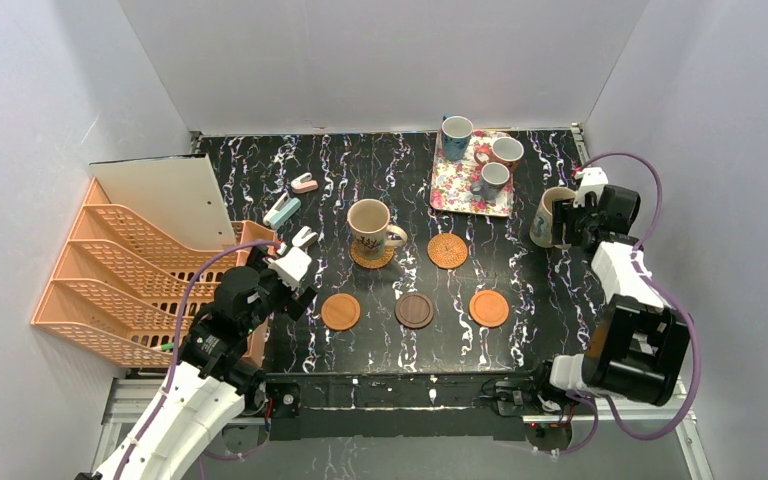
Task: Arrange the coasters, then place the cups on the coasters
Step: Pick up the cup at the center of the board.
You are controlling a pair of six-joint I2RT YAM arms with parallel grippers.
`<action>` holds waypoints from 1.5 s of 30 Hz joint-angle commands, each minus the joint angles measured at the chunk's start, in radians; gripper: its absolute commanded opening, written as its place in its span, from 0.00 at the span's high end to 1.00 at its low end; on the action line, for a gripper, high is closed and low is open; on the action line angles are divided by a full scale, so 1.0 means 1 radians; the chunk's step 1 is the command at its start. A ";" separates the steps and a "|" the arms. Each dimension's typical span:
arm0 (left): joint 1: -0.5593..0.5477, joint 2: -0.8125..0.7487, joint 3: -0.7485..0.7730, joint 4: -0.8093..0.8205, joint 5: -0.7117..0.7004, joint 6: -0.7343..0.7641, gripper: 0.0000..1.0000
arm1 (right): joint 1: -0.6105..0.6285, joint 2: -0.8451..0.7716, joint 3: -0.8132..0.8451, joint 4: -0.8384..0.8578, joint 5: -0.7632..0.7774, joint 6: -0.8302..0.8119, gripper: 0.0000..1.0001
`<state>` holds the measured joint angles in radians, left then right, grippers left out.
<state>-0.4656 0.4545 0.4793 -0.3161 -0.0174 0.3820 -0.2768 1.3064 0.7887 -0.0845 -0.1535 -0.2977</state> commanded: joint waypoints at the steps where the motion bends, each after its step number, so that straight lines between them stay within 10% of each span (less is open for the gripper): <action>1: 0.008 -0.007 -0.004 -0.010 0.012 0.005 0.02 | -0.015 0.065 0.083 0.009 -0.026 -0.033 0.26; 13: 0.008 -0.003 -0.004 -0.011 0.013 0.005 0.02 | -0.016 0.128 0.156 0.011 -0.043 -0.073 0.48; 18: 0.008 -0.004 -0.005 -0.011 0.013 0.005 0.02 | -0.016 0.116 0.162 0.013 -0.053 -0.094 0.99; 34: 0.009 -0.003 -0.004 -0.011 0.013 0.004 0.02 | -0.016 -0.094 0.070 0.141 -0.162 -0.152 0.99; 45: 0.010 -0.004 -0.004 -0.010 0.013 0.005 0.02 | -0.016 -0.235 0.162 -0.058 -0.355 -0.177 0.99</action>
<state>-0.4603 0.4549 0.4793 -0.3183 -0.0147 0.3820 -0.2878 1.1580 0.8303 -0.1608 -0.3588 -0.4541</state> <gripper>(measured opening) 0.981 0.283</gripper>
